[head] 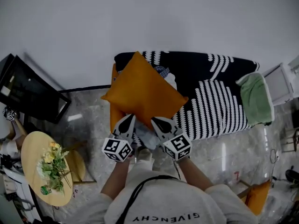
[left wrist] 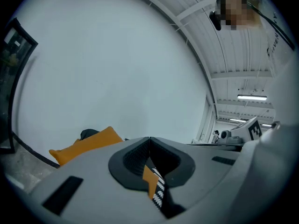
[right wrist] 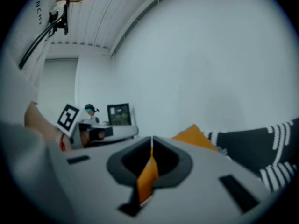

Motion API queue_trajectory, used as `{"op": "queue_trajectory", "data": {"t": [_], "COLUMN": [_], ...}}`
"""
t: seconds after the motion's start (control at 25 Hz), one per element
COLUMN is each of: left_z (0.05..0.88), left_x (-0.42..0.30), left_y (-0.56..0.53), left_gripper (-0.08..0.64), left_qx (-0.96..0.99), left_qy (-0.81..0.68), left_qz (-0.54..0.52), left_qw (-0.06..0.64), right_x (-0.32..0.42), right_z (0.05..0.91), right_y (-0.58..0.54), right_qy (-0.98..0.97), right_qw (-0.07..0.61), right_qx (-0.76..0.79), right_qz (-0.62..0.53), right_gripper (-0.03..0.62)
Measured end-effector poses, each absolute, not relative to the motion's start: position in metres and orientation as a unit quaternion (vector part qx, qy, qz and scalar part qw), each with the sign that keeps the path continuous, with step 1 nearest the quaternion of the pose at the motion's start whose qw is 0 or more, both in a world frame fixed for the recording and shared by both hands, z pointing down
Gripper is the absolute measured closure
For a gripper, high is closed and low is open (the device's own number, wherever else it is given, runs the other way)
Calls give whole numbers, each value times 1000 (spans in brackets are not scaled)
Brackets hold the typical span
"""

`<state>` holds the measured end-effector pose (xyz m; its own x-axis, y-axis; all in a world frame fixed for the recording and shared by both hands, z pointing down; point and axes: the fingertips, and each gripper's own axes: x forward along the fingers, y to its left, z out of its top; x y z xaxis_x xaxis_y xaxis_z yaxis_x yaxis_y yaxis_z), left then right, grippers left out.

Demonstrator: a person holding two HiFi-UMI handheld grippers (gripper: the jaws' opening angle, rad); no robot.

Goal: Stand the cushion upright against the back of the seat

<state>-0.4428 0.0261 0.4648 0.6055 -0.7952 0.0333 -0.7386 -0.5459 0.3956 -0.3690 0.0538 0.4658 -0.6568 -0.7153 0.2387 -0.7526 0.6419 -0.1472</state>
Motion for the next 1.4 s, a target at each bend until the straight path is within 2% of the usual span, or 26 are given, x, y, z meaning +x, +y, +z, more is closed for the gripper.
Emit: {"op": "queue_trajectory", "data": {"t": [0.68,1.4], "left_z": [513,588], "left_x": [-469,-566], "left_y": [-89,-116], "left_gripper": [535,534], "left_qx": [858,770], "left_qy": [-460,-570], "left_qz": [-42,-20], "left_qw": [223,286], "right_x": [-414,-419], "right_z": [509,562], "right_y": [-80,-156], "right_qy": [-914,-899], "right_qw": [117,171], "right_qx": [361,376], "right_qz": [146,149], "right_gripper": [574,572]}}
